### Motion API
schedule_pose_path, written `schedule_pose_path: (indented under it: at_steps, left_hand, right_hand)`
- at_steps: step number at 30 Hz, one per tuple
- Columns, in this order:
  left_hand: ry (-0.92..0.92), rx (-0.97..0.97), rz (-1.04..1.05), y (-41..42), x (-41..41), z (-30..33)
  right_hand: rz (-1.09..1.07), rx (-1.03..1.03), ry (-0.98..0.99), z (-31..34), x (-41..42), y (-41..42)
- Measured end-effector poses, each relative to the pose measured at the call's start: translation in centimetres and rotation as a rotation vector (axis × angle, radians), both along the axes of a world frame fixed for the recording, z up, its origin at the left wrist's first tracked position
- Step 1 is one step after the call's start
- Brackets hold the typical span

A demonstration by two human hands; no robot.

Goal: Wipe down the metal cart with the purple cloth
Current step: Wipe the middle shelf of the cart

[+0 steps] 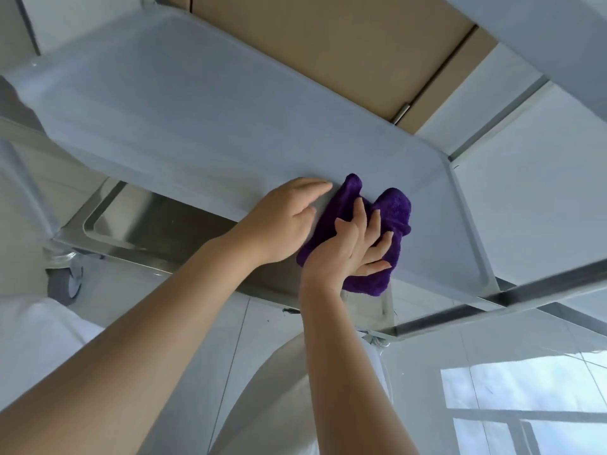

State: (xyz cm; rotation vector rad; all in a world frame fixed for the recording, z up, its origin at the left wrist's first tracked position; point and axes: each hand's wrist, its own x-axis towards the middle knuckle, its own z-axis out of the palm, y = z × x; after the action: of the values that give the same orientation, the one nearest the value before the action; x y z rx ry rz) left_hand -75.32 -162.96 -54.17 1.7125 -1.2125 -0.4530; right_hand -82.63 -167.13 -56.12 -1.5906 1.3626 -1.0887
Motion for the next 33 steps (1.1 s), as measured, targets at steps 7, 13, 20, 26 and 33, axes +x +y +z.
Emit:
schedule_pose_path:
  at_steps: [7,13,20,26,33]
  left_hand:
    - [-0.362,-0.103,0.102,-1.2,-3.2,0.3]
    - [-0.749,0.357,-0.044,-5.6,-8.0,-0.2]
    - [-1.001,0.214,0.085,-4.0,-5.9,-3.2]
    - [-0.992,0.116,0.191,0.7,-0.9,-3.4]
    - [-0.931,0.064,0.264,5.8,5.0,-3.9]
  right_hand:
    - [0.253,0.374,-0.244,4.7,-5.4,-2.4]
    - [0.163,-0.018,0.079,4.9,-10.0,-4.3]
    - [0.287,-0.062,0.283,2.8,-9.2,-3.4]
    - [0.492,-0.21,0.377,1.2,-4.9,0.0]
    - [0.699,-0.321,0.461,1.3,0.4,3.4]
